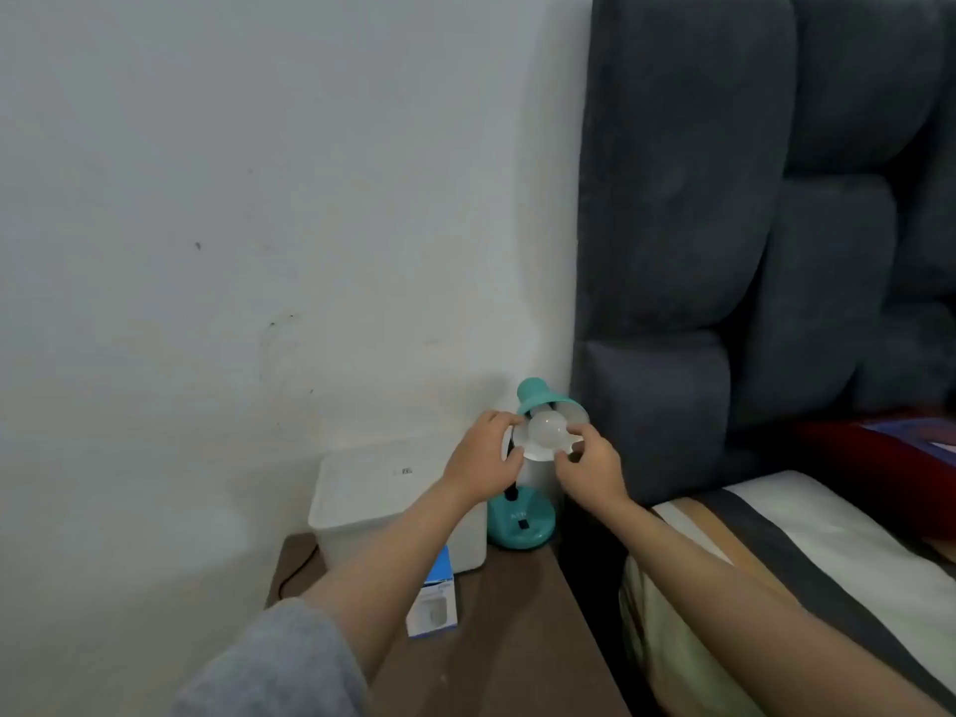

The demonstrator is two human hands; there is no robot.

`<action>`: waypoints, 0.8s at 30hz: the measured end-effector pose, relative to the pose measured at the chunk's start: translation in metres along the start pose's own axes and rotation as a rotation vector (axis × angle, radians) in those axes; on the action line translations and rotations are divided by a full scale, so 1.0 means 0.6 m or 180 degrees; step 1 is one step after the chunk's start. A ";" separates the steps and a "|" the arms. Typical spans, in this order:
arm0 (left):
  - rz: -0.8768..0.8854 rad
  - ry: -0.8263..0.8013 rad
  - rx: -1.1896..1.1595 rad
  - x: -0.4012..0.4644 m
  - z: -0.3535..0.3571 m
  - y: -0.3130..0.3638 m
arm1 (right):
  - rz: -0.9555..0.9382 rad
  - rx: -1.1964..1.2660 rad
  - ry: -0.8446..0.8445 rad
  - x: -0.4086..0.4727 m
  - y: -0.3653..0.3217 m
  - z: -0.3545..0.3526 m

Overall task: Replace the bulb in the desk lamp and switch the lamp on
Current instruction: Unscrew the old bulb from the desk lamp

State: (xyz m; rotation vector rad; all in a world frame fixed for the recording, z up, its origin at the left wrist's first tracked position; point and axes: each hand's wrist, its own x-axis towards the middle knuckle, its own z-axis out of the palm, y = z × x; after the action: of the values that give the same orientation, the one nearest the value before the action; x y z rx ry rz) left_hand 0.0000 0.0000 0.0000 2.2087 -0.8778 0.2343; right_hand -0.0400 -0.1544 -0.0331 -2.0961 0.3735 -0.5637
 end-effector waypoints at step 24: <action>0.0135 0.0918 -0.0706 0.096 0.071 -0.045 | -0.0156 0.0997 0.1086 0.046 0.026 0.090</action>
State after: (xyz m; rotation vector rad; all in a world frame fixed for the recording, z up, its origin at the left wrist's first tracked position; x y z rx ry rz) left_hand 0.0570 -0.0463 -0.0221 1.8947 -0.7522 0.4421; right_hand 0.0110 -0.1381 -0.0658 -1.7124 0.3981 -0.9504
